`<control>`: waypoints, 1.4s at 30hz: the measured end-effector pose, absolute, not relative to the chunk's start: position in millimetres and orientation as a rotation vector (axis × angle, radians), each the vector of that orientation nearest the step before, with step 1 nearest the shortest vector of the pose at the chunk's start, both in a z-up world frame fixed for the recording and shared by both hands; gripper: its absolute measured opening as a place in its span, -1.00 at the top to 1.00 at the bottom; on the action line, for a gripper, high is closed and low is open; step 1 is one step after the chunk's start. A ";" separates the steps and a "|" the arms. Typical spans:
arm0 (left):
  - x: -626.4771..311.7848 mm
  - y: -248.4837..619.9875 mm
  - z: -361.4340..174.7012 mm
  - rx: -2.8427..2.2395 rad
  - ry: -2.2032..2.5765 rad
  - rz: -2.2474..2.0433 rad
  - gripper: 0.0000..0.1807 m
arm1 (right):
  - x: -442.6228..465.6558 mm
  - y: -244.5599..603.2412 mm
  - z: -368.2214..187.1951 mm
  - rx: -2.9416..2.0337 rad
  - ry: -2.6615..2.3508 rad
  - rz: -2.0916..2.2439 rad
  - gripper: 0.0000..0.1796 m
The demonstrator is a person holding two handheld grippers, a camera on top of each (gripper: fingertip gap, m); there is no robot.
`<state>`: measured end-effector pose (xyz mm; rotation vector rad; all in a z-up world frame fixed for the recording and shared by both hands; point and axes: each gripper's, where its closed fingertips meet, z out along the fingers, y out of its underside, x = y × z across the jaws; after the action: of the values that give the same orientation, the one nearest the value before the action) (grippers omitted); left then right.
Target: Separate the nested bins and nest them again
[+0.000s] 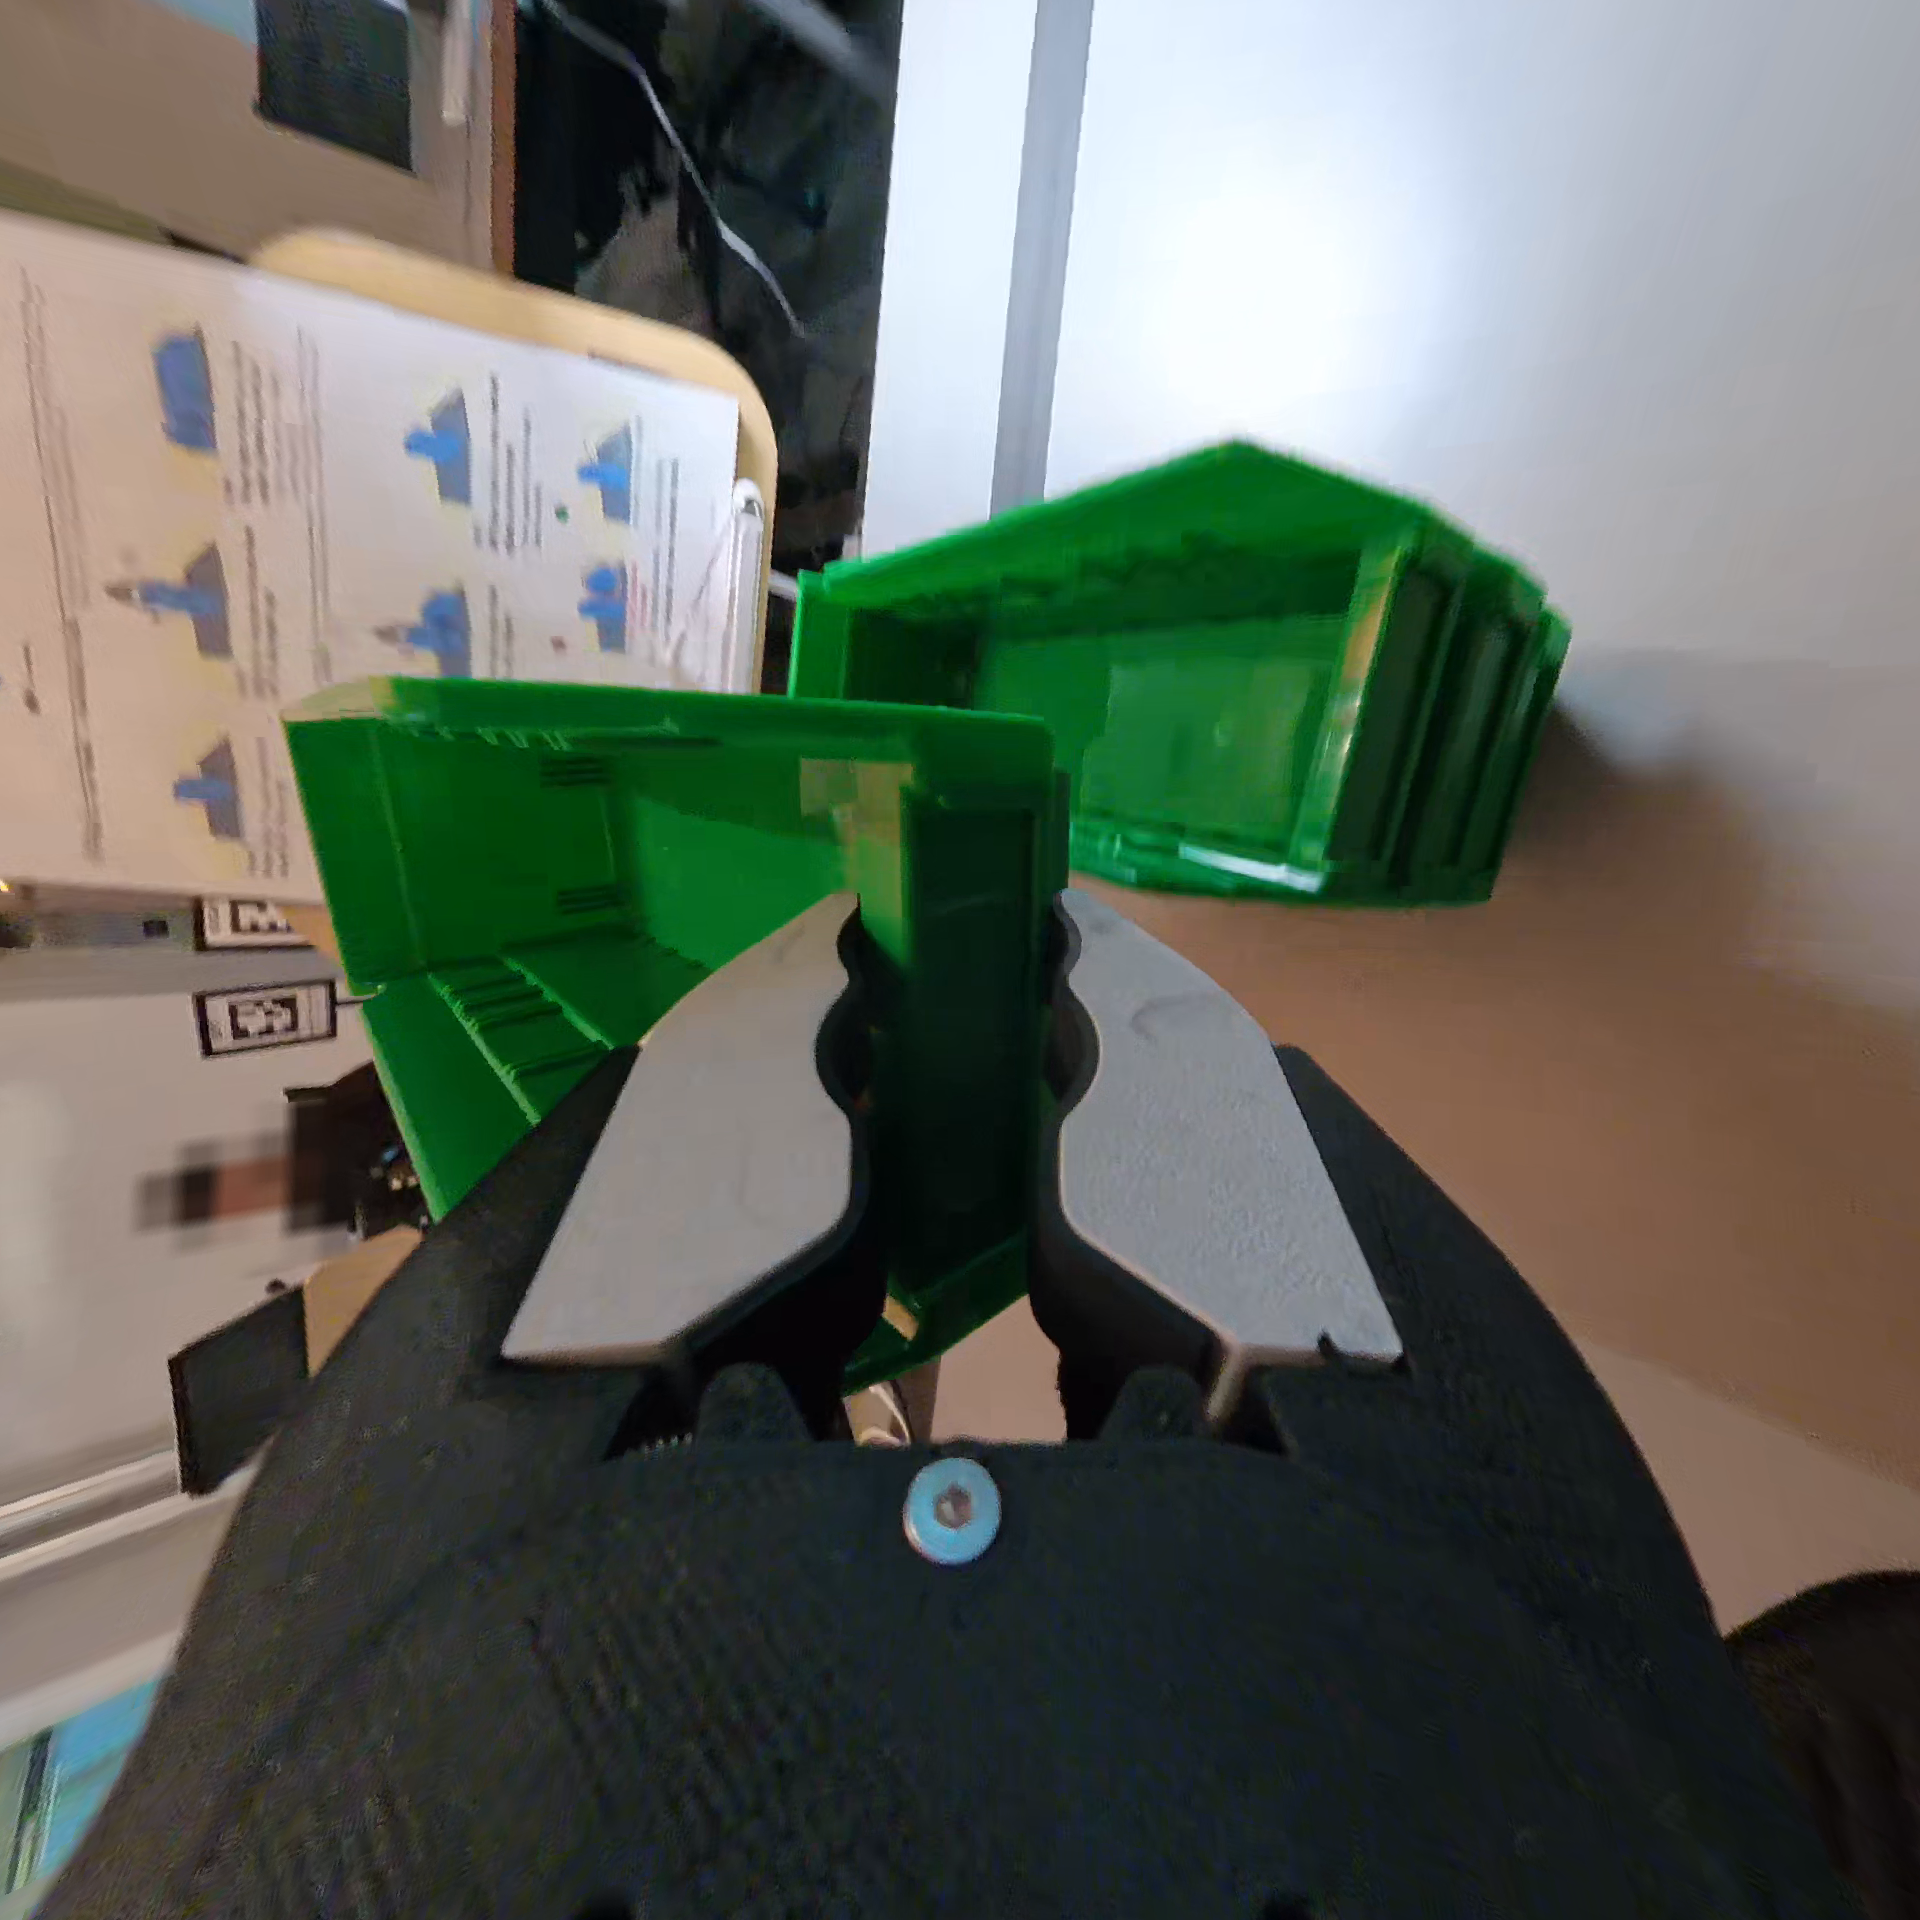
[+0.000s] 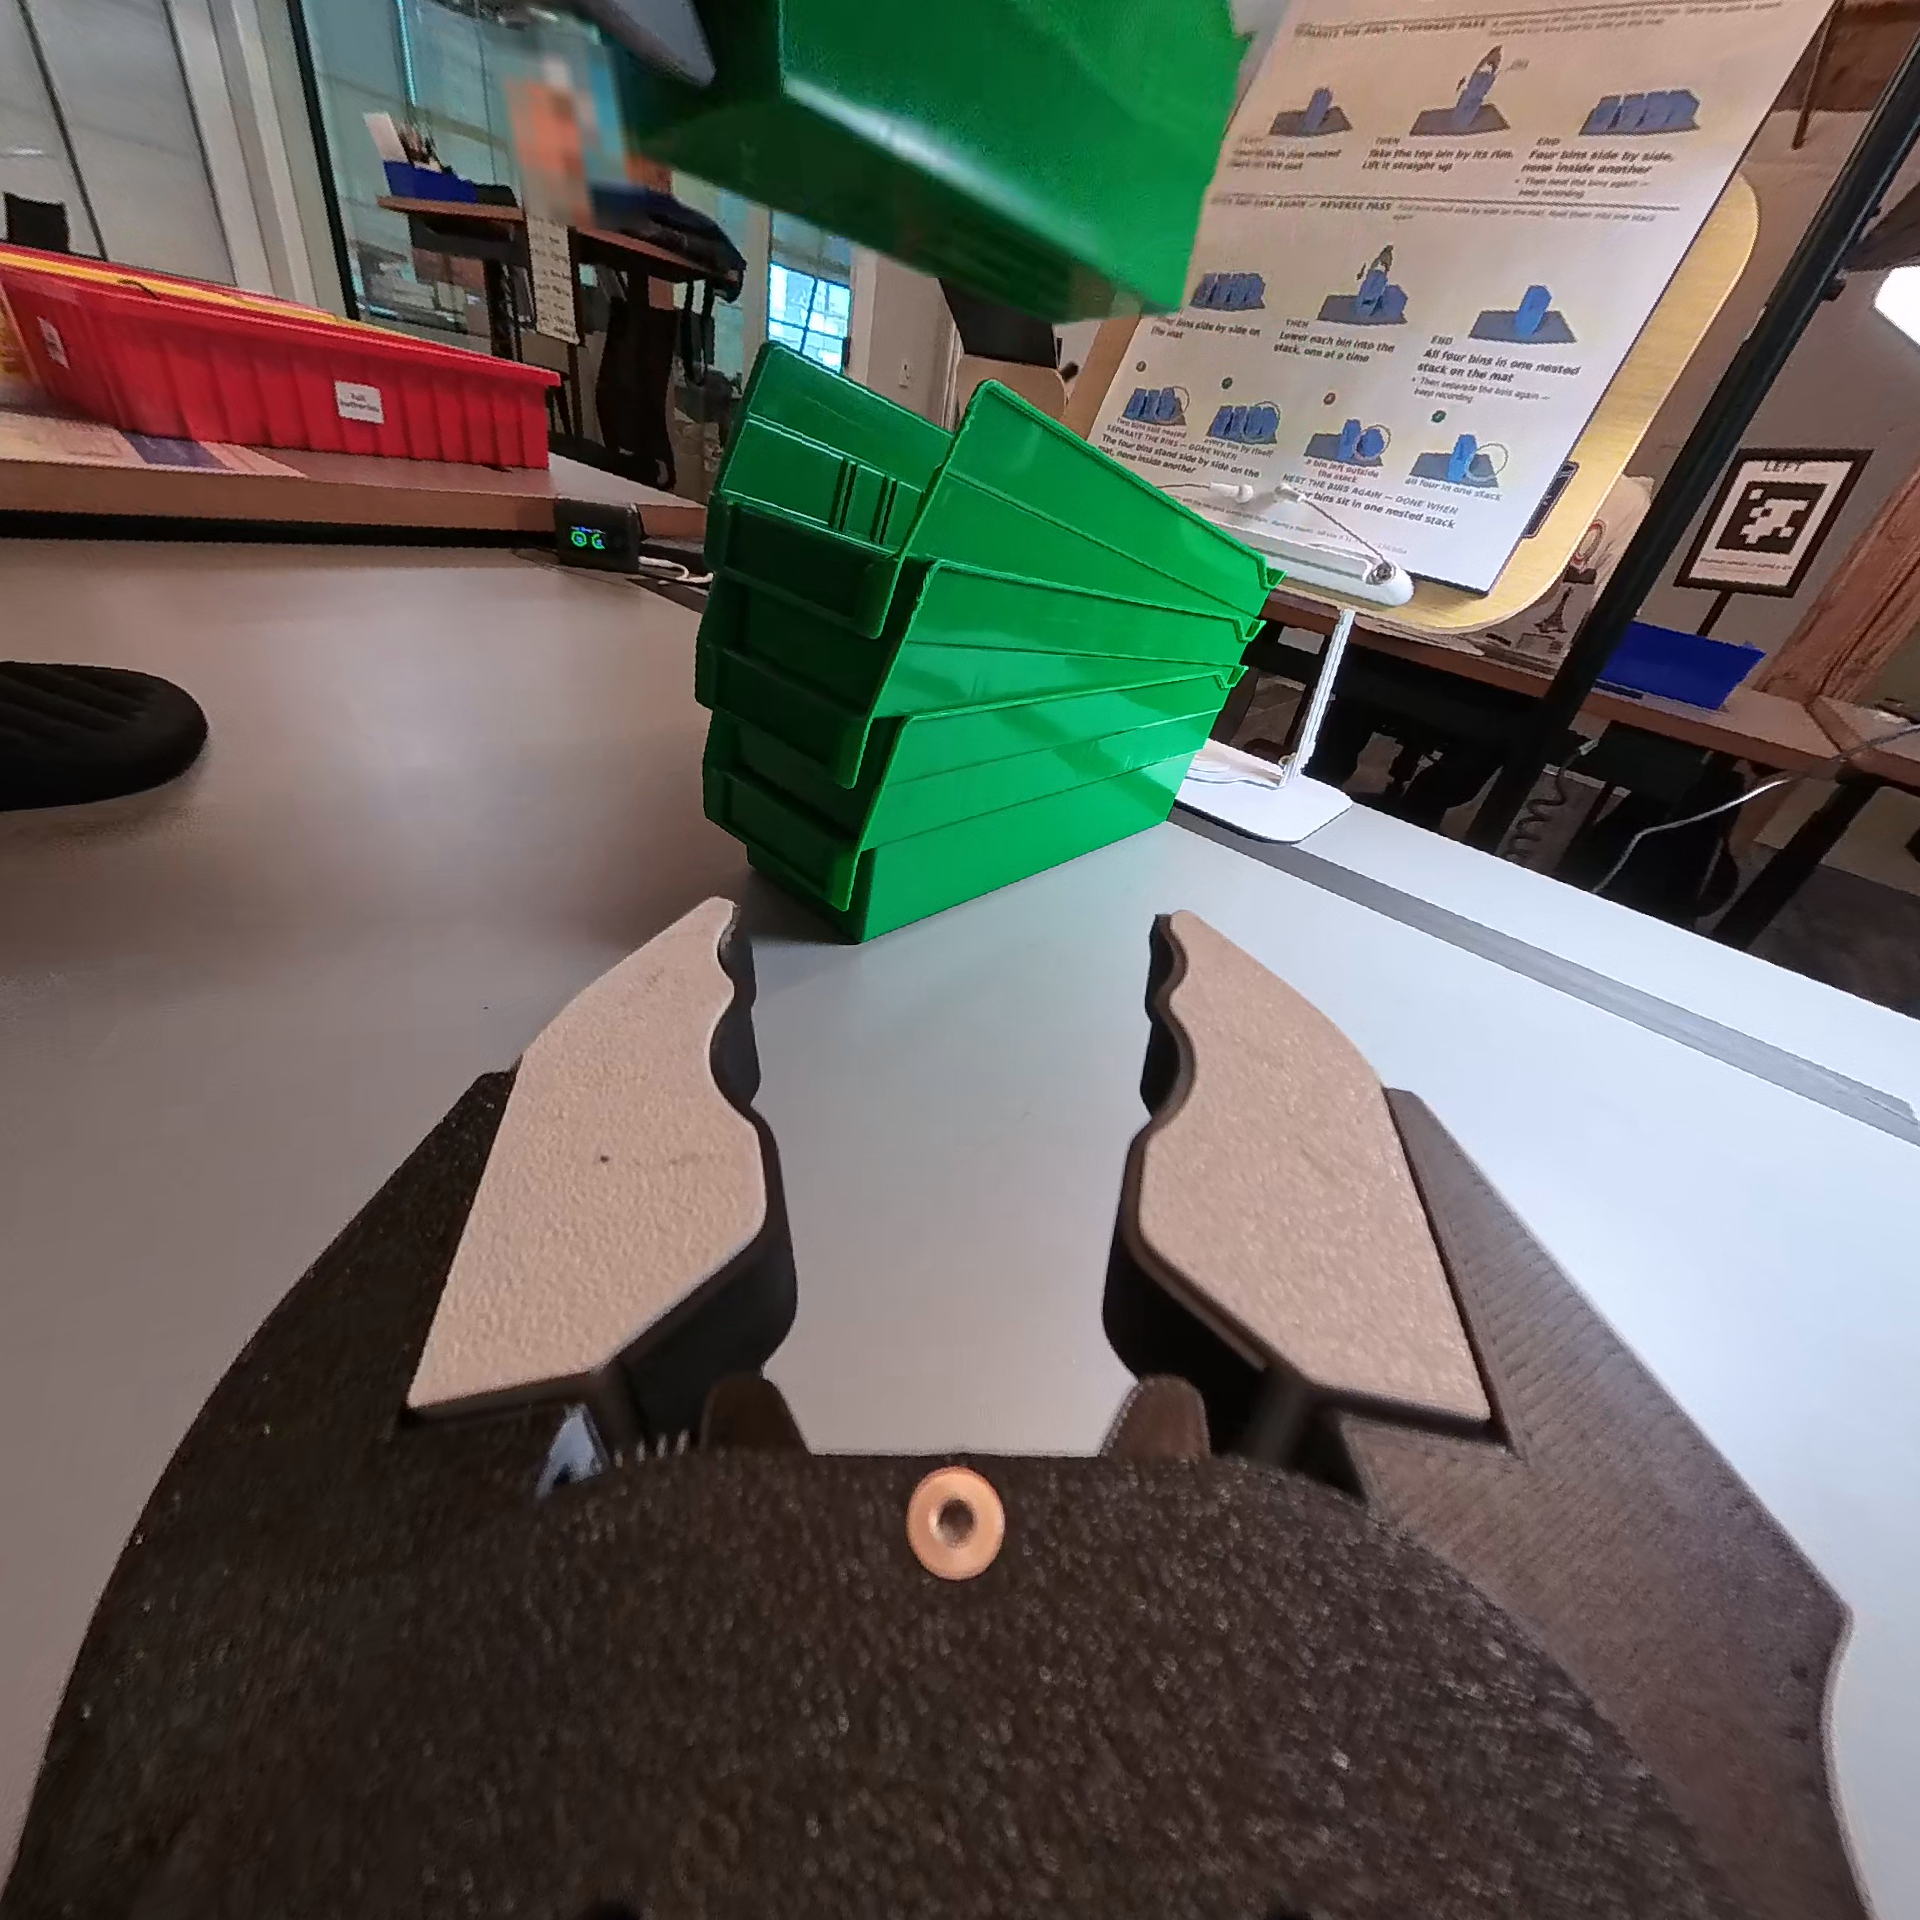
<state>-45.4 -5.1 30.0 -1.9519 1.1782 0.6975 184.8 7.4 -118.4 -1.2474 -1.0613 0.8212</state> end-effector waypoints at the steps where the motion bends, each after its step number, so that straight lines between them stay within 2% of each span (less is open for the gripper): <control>1: -57.3 -6.8 18.8 -1.974 1.171 0.706 0.66 | 184.5 7.4 -118.9 -1.249 -1.064 0.821 0.20; 10: -125.9 -24.0 -128.9 -2.151 1.186 0.659 0.66 | 182.6 8.4 -122.5 -1.267 -1.075 0.817 0.23; 16: -129.5 -25.7 -181.1 -2.125 1.221 0.654 0.65 | 182.5 8.3 -123.2 -1.268 -1.077 0.815 0.24; 34: -128.4 -10.1 -213.3 -2.052 1.275 0.760 0.65 | 182.8 8.6 -123.0 -1.267 -1.074 0.811 0.25; 36: -126.5 -11.4 -214.3 -2.061 1.258 0.729 0.57 | 182.9 8.6 -123.0 -1.266 -1.073 0.811 0.25; 42: -94.9 -23.7 -176.6 -1.956 1.036 0.475 0.47 | 183.2 8.3 -121.8 -1.261 -1.070 0.814 0.24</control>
<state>-94.9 -23.7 -176.6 -1.9560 1.0362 0.4754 183.2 8.3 -121.8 -1.2614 -1.0700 0.8141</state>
